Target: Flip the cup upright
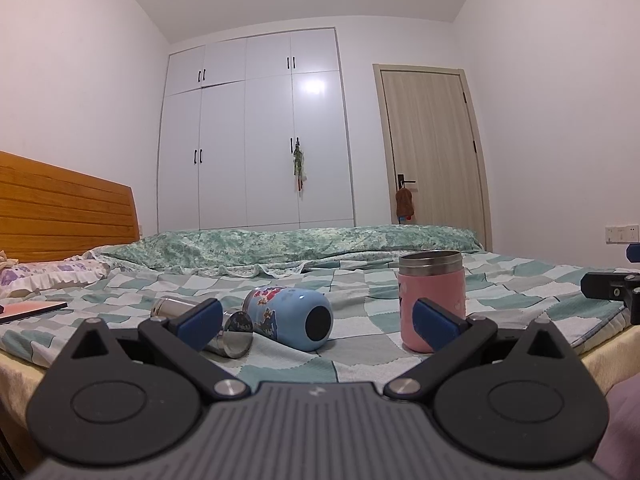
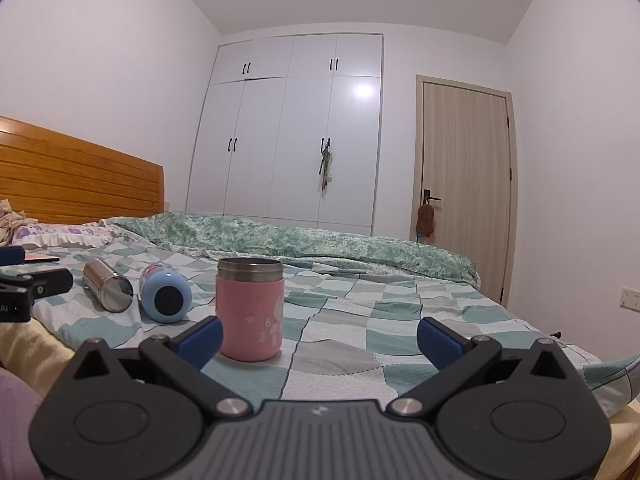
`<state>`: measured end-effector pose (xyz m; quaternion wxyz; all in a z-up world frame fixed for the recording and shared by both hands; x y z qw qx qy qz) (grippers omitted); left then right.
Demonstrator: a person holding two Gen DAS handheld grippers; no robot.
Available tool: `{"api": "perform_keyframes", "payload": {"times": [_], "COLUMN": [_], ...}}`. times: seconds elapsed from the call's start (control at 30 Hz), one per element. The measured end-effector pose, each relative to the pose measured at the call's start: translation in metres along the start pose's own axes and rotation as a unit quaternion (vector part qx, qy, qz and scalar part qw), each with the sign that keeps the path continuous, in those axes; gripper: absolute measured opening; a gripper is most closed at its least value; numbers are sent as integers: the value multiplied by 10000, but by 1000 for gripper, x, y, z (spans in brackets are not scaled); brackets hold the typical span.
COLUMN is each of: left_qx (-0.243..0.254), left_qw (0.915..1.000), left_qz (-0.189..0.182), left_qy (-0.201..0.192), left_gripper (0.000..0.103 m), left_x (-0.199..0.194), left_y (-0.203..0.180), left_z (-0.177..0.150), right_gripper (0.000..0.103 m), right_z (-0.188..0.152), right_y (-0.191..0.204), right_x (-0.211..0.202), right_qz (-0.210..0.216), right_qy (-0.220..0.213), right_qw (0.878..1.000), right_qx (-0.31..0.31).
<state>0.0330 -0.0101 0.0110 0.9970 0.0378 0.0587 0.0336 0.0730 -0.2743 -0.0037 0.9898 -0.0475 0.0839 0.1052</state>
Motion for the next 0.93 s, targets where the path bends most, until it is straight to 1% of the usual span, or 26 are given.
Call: {"api": "perform_keyframes", "payload": {"times": [0.93], "left_qx": [19], "left_qw": [10000], "left_qz": [-57], "left_qy": [-61], "left_gripper": [103], "left_x": [-3], "left_y": [0], "left_z": [0], "right_gripper": [103], "right_z": [0], "right_y": [0], "right_x": [0], "right_qz": [-2], "right_qy": [-1], "right_qw": [10000], "right_qx": [-7]}}
Point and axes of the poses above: each gripper's, at about its wrist camera, not at the fingertips, and x roughly the way its jaws point, y to its left, z to its top, the point moved 3 cm from there along x, roughly the way its jaws point, and after that the axes turned 7 degrees about y, right-handed, at the moved point
